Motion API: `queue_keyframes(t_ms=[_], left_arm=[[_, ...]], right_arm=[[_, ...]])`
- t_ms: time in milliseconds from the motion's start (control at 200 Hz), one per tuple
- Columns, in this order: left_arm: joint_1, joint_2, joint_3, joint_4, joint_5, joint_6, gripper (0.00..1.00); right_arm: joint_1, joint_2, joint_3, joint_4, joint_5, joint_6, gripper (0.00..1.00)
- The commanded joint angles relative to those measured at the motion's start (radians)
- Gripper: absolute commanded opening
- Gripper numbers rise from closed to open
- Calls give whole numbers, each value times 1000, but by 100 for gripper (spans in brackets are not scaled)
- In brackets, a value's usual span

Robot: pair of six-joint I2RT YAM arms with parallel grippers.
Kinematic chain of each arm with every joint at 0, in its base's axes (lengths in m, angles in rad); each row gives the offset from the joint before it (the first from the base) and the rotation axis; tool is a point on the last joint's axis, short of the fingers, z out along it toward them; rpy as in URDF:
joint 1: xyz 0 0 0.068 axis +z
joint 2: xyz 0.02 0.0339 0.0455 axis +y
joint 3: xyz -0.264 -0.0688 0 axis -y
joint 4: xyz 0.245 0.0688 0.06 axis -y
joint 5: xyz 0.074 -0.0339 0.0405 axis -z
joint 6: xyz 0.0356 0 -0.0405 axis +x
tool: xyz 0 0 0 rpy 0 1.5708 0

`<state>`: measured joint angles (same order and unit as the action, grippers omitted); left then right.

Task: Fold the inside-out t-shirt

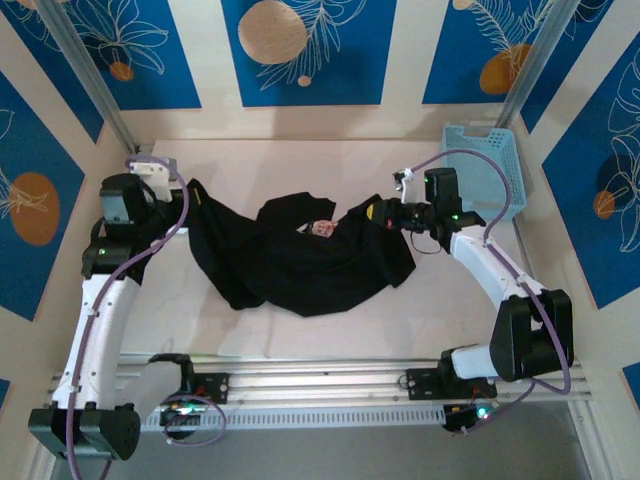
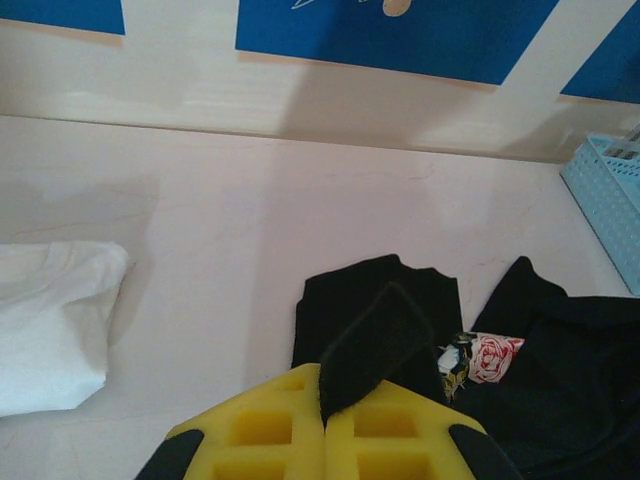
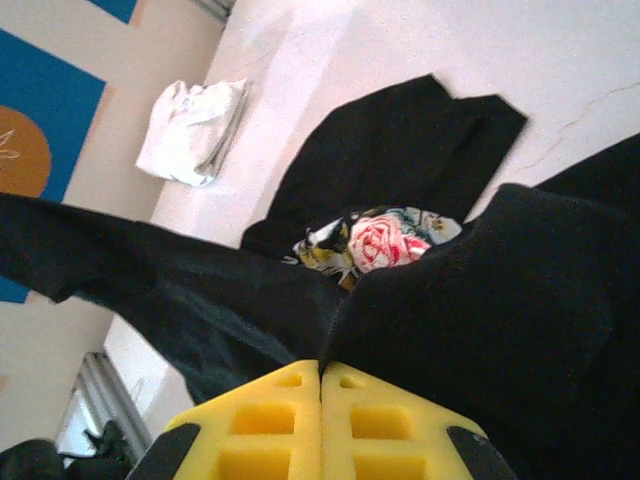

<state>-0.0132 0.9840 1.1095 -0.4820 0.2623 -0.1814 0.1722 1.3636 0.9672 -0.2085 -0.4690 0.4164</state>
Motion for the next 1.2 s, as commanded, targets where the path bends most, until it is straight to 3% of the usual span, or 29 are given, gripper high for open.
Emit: queue_keyframes(t_ms=[0,260,480,780,995,1195], left_arm=[[18,-23,-11,42,29,-14,0],[18,-22,-11,47,40,-19,0],[20,-14,-7,58,44,-53,0],[29,-45,103,10,47,-104,0],[32,-202,177,110,-119,-232,0],[32,-178,543,-37,-292,-132,0]], right_arm=[[-9,-7,-29,-4,-109,14,0],[-32,56,-143,59,-129,82,0],[-76,-82,-80,122,-106,146,0],[-309,-320,165,-17,35,147,0],[-401,-455,333,-161,128,88,0],[-418,-557,489,-278,240,8,0]])
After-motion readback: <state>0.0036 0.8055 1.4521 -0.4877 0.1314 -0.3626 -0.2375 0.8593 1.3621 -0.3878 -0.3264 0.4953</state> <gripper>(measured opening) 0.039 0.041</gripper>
